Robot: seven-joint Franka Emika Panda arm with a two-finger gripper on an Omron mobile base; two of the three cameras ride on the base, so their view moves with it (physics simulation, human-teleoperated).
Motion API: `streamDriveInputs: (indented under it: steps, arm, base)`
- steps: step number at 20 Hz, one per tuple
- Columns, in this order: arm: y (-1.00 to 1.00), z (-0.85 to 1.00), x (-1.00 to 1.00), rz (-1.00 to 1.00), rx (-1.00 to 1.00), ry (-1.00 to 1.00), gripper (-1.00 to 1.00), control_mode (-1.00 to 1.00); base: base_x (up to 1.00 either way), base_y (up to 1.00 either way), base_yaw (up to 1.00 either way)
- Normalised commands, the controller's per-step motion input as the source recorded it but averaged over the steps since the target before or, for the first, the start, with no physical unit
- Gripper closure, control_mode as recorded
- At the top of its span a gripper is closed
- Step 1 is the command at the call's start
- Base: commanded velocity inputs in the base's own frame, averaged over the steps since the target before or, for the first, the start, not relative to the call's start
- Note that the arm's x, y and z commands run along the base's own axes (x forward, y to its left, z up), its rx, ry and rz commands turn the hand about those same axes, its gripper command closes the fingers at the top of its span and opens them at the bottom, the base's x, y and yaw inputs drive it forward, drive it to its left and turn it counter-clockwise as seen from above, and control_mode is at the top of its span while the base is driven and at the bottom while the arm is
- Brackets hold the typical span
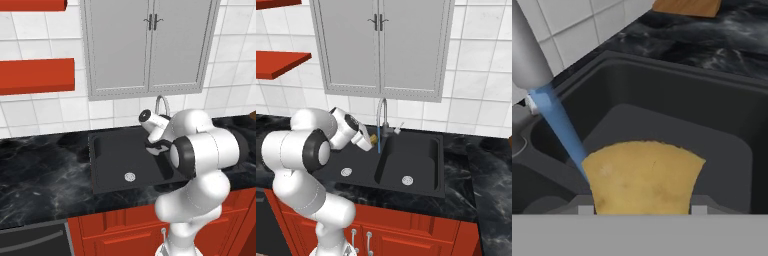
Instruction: Soak the sponge with water for a few seconds and then drop it inside the sink.
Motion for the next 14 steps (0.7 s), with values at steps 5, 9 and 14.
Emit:
streamDriveInputs:
  steps: [5,9,14]
  arm:
    - [0.00,-0.09,0.18,0.00,0.00,0.00,1.00,-1.00]
    - [0.00,-0.17,0.19,0.00,0.00,0.00,1.00,-1.00]
    - [0.00,-0.15,0.15,0.00,0.00,0.00,1.00,-1.00]
  base:
    - [0.00,0.00,0.00]
    - [0.00,0.00,0.00]
    - [0.00,0.00,0.00]
